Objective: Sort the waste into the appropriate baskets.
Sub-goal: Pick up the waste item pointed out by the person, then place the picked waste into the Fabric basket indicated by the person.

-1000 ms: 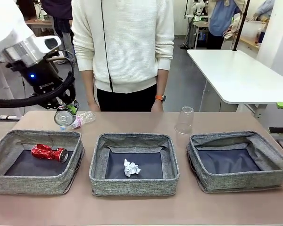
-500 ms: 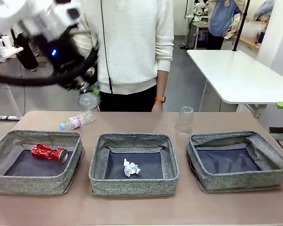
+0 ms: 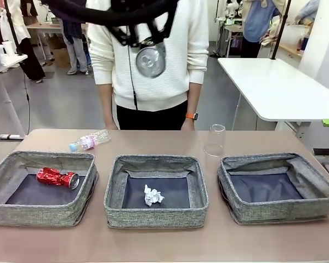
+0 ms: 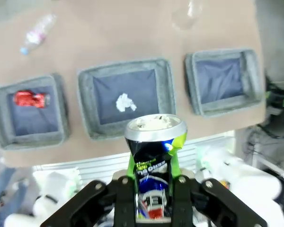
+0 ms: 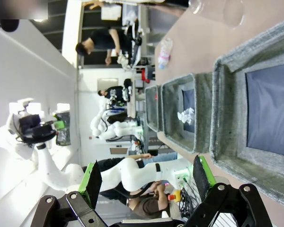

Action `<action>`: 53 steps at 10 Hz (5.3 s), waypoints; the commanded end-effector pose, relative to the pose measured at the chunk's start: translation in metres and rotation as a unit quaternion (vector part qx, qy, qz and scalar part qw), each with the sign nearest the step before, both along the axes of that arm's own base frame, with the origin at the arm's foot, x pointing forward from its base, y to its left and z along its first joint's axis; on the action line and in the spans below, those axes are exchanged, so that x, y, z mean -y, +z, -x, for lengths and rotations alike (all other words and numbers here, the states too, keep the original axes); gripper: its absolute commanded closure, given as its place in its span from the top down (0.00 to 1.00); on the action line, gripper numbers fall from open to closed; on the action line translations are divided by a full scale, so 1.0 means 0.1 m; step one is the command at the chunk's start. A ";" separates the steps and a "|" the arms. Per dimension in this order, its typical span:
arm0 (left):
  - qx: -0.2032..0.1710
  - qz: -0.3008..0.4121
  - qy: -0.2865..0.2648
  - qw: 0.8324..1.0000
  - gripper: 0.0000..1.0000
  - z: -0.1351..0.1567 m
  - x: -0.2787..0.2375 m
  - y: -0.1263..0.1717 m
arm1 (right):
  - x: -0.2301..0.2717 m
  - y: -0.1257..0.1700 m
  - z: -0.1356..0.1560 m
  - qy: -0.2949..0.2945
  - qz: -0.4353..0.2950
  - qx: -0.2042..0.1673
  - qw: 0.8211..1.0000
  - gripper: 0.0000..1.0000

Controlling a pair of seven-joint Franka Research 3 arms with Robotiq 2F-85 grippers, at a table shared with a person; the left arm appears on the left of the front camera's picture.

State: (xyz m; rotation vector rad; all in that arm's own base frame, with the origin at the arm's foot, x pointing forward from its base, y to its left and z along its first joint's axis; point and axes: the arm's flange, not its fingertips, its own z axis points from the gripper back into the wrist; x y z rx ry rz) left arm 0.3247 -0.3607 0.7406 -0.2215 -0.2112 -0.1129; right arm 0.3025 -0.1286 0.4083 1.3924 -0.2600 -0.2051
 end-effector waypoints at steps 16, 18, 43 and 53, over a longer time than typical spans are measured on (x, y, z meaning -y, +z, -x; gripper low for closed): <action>0.029 -0.003 0.008 1.000 0.29 0.19 0.24 0.32 | 0.01 0.03 -0.01 -0.002 0.000 0.002 1.000 1.00; 0.029 -0.003 0.008 1.000 0.29 0.19 0.24 0.32 | 0.01 0.03 -0.01 -0.002 0.000 0.002 1.000 1.00; -0.031 0.024 0.119 0.992 0.29 0.14 -2.49 -1.48 | 0.01 0.03 -0.01 -0.002 0.000 0.002 1.000 1.00; -0.020 0.070 0.280 0.957 0.29 -0.29 -3.45 -2.72 | 0.01 0.03 -0.01 -0.002 0.000 0.002 1.000 1.00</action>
